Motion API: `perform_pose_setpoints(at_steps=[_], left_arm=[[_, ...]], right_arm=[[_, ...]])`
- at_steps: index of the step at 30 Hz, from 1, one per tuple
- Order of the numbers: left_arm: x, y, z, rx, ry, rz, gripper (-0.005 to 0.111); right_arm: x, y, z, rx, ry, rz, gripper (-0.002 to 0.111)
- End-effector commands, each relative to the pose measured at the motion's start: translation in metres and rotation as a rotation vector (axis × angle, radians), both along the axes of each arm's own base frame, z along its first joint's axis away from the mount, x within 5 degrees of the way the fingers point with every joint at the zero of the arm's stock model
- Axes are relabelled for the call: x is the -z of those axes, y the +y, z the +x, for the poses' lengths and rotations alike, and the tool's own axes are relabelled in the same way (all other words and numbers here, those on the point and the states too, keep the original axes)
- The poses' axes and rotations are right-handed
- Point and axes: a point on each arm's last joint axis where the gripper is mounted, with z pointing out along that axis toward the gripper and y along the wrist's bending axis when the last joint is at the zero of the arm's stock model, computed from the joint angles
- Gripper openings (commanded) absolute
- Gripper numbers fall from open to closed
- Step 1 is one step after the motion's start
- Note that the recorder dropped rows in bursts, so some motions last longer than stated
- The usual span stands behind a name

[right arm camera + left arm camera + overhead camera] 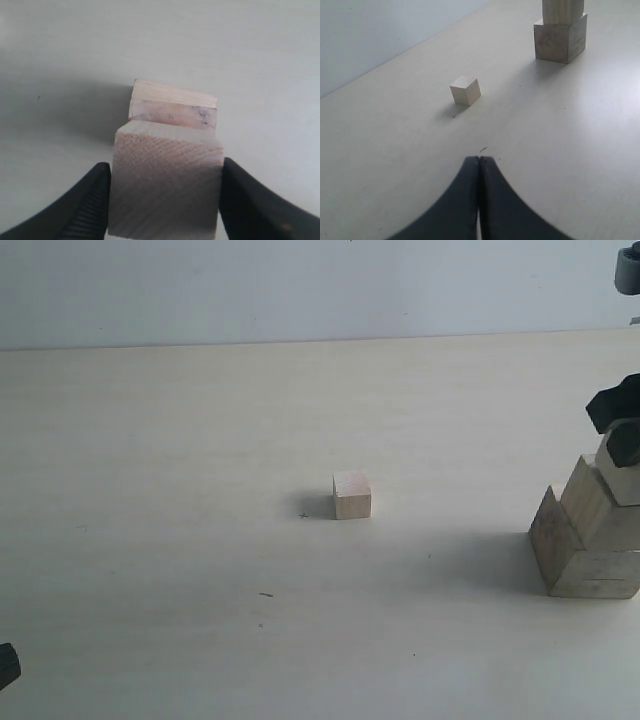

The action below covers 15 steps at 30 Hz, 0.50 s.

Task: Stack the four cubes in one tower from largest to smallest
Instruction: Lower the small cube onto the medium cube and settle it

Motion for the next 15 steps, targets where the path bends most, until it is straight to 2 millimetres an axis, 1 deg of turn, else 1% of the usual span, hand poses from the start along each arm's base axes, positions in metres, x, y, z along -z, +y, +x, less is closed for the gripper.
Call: perform_pose_setpoints(at_steps=[1,5,7,9,10,15], left_arm=[[-0.0010,0.0002,-0.0001,-0.003,-0.005,-0.013,0.000],[-0.0010,0.0002,-0.0001,-0.003,-0.005,-0.013,0.000],[-0.0010,0.0002,-0.0001,-0.003,-0.005,-0.013,0.000],[-0.0010,0.0002,-0.0001,-0.003,-0.005,-0.013,0.000],[-0.0010,0.0002,-0.0001,-0.003,-0.005,-0.013,0.000],[-0.0010,0.0002,-0.0001,-0.003,-0.005,-0.013,0.000]], right_arm=[[0.0032,-0.0006,0.0016,-0.018,-0.006,0.005,0.000],[0.0063,-0.0002,0.0012,-0.026,-0.007,0.008,0.000],[0.0062,-0.0001,0.0016,-0.027,-0.011,0.008,0.007],[0.0061,-0.0001,0.0018,-0.027,-0.013,0.008,0.016],[0.0060,-0.0001,0.0019,-0.027,-0.015,0.008,0.019],[0.0060,-0.0011,0.0020,-0.023,-0.015,0.008,0.019]])
